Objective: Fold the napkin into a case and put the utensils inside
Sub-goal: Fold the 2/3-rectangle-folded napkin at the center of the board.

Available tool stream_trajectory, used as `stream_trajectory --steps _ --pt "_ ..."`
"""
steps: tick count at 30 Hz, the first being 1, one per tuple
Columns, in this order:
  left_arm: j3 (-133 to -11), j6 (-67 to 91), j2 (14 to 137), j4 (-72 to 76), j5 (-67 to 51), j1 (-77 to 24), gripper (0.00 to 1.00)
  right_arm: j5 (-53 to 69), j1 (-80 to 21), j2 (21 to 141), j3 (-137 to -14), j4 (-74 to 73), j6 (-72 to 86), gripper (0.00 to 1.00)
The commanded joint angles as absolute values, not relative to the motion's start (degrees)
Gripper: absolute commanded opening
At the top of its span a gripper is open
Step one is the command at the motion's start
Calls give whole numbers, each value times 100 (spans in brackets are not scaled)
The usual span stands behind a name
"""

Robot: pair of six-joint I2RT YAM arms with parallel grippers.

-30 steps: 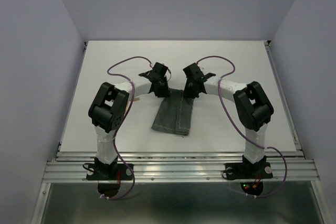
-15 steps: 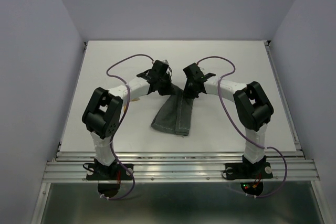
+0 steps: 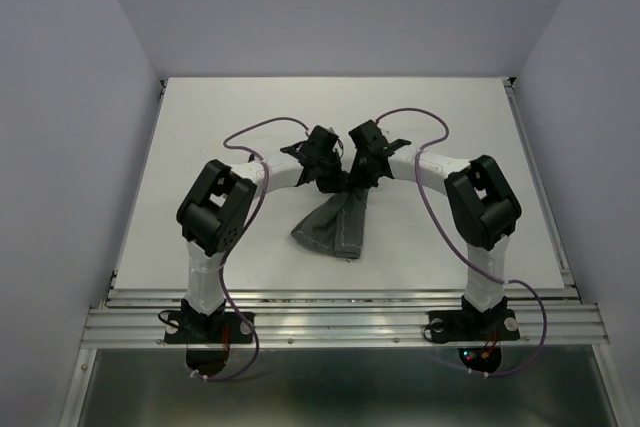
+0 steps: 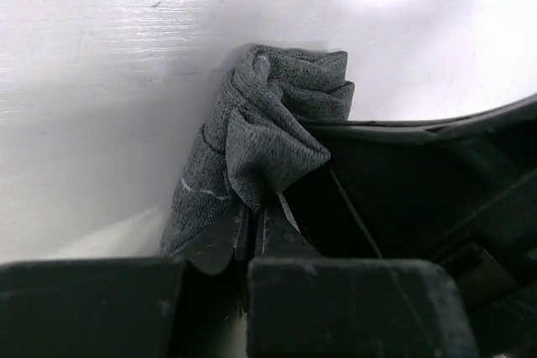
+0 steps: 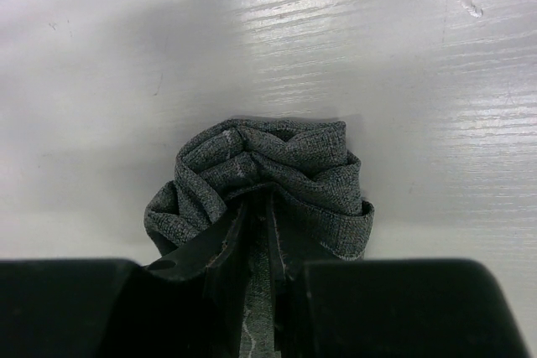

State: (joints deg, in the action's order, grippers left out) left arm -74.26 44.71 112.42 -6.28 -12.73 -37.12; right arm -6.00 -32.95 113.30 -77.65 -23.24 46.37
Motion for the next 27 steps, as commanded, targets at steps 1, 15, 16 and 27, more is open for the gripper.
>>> stream_trajectory --steps 1,15,16,27 --pt "-7646 4763 11416 -396 -1573 -3815 0 -448 -3313 11443 -7638 -2496 4729 19" --pt "-7989 4430 12137 -1063 -1450 -3850 0 -650 -3261 10724 -7409 -2505 4597 22" --pt "-7972 4343 12164 -1098 -1450 -3850 0 -694 -3209 10557 -7400 -2514 4579 23" --pt "-7927 3903 12217 -1292 -1441 -3850 0 -625 -2575 10002 -6857 -2479 4272 28"
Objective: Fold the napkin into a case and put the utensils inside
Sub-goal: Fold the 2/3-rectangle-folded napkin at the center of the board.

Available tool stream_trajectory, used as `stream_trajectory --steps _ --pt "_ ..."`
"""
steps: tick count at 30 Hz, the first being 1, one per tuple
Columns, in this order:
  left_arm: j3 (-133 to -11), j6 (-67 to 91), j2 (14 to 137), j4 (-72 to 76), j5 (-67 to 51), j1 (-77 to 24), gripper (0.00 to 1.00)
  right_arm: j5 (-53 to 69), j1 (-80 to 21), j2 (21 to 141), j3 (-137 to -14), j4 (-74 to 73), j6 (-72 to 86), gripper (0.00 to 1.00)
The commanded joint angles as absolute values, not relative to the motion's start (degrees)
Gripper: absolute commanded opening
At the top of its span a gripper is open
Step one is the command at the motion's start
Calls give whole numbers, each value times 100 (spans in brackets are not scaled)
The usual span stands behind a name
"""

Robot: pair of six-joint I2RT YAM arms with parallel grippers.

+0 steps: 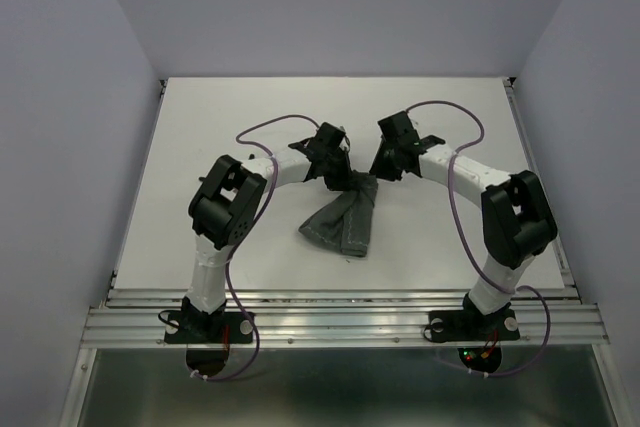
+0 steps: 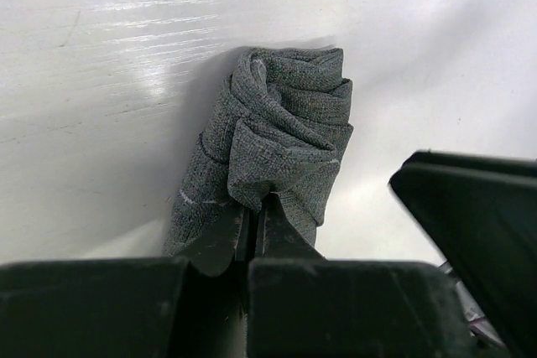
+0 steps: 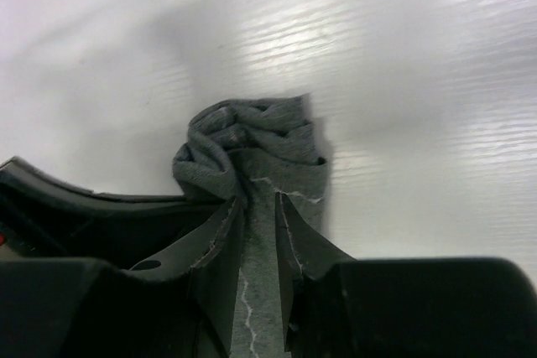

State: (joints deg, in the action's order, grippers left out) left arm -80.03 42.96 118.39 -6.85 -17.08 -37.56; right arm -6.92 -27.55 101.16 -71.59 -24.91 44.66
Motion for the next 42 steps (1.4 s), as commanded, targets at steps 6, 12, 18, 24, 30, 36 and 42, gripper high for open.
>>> stream_trajectory --steps 6,12,18,24,30,36,42 --pt "-8059 3797 12252 -1397 -1424 -3850 0 368 -2329 9862 -6188 -1706 3973 33" --pt "-8104 3779 12217 -1468 -1406 -3850 0 914 -2329 9888 -5828 -1064 3999 33" --pt "-8104 3727 12190 -1512 -1397 -3850 0 862 -2329 9817 -5687 -940 4157 33" --pt "-8147 3586 12190 -1538 -1415 -3850 0 581 -2276 9406 -5502 -914 4394 33" --pt "-8288 3138 12313 -1625 -1538 -3850 0 334 -2276 8922 -5221 -782 4588 38" --pt "-8306 3023 12331 -1635 -1635 -3858 0 597 -2276 9158 -5299 -738 4570 41" --pt "-8376 2997 12314 -1635 -1696 -3850 0 791 -2276 9711 -5388 -607 4562 41"
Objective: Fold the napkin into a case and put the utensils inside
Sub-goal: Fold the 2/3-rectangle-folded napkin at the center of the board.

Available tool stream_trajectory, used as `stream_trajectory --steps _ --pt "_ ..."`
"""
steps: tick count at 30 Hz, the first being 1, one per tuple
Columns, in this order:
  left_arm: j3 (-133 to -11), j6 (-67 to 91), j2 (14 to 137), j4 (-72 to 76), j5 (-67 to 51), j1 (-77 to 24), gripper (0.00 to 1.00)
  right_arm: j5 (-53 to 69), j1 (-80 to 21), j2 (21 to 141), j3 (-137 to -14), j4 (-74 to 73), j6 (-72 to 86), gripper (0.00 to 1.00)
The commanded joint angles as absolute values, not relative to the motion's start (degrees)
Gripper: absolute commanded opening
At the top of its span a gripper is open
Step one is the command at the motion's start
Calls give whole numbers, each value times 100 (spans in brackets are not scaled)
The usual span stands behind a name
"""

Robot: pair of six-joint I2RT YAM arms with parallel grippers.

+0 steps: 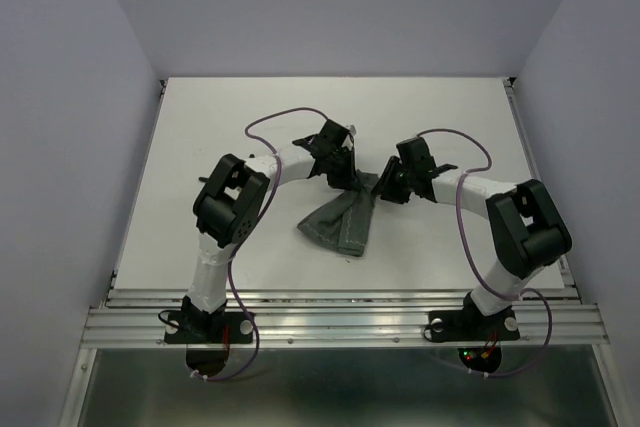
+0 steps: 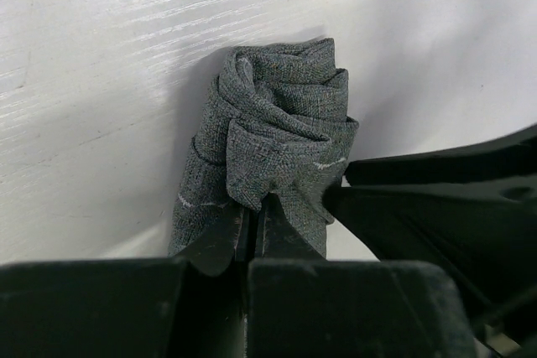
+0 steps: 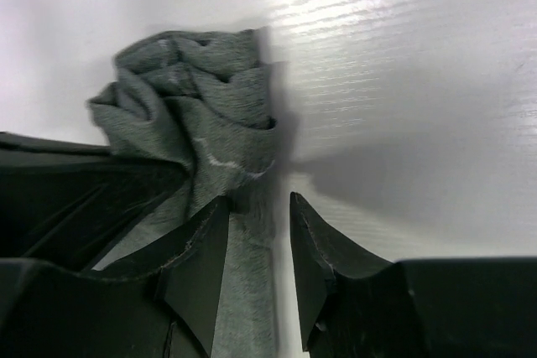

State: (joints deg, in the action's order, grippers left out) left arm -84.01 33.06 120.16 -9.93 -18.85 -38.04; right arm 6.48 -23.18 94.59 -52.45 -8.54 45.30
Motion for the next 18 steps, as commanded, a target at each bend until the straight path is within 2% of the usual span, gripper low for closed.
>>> stream_trajectory --steps 1,3,5,10,13,18 --pt "-8393 2997 12331 -1643 -1705 -3850 0 800 -2276 9764 -5379 -546 4570 40" --pt "-8429 2997 12340 -1661 -1723 -3858 0 817 -2276 9914 -5379 -501 4579 39" --pt "-8472 3006 12349 -1687 -1731 -3850 0 870 -2276 9984 -5344 -396 4605 33" --pt "-8569 3128 12279 -1793 -1714 -3867 0 993 -2276 9932 -5046 -62 4799 11" --pt "-8666 3295 12226 -1854 -1679 -3876 0 932 -2276 9879 -4861 158 4974 6" --pt "-8798 3726 12234 -1881 -1696 -3894 0 791 -2329 9774 -4693 229 5264 3"
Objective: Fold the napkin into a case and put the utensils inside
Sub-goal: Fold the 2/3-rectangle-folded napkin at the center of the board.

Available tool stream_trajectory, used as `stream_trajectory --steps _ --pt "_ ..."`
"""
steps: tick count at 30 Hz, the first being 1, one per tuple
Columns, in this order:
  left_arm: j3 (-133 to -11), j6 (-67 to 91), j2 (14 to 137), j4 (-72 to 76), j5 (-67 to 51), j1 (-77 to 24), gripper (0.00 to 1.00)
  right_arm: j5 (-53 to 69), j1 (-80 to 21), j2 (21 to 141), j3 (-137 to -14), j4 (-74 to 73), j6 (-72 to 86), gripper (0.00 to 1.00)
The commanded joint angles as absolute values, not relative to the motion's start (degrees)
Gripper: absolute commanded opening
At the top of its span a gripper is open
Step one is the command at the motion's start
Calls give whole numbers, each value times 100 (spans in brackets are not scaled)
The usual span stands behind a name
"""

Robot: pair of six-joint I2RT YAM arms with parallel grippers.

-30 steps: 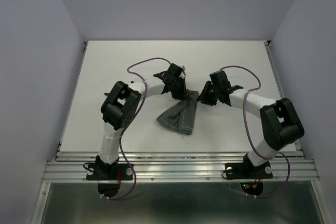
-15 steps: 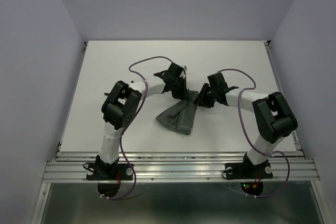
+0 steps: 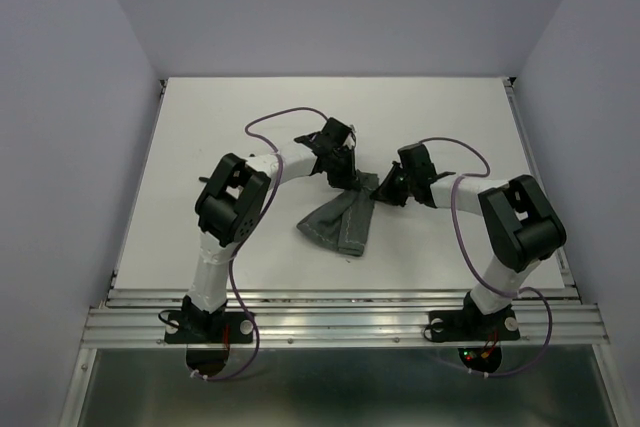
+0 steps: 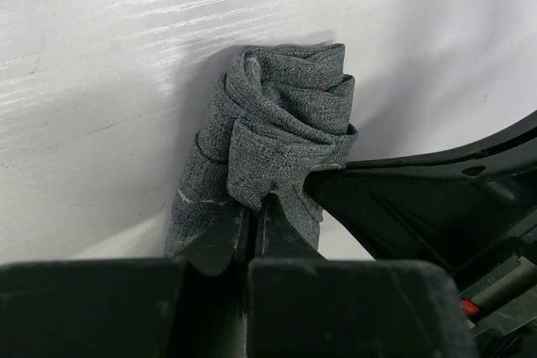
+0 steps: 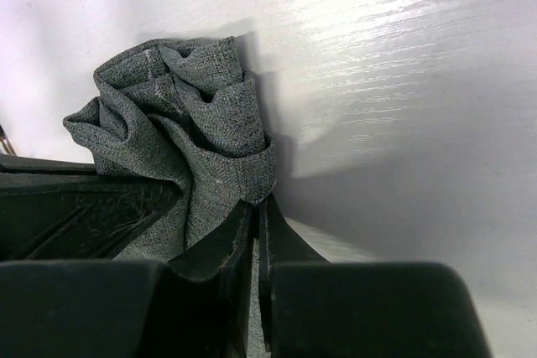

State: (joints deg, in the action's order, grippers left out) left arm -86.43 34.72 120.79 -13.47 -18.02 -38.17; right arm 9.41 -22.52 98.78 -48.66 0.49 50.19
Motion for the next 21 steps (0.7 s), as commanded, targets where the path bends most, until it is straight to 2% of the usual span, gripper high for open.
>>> stream_trajectory --steps 1,21 --pt "-8824 3787 12243 -1881 -1705 -3894 0 782 -2329 9773 -4685 211 5291 3" --pt "-9026 4702 12173 -1740 -1688 -3955 0 475 -2602 9694 -4729 -132 5757 1"
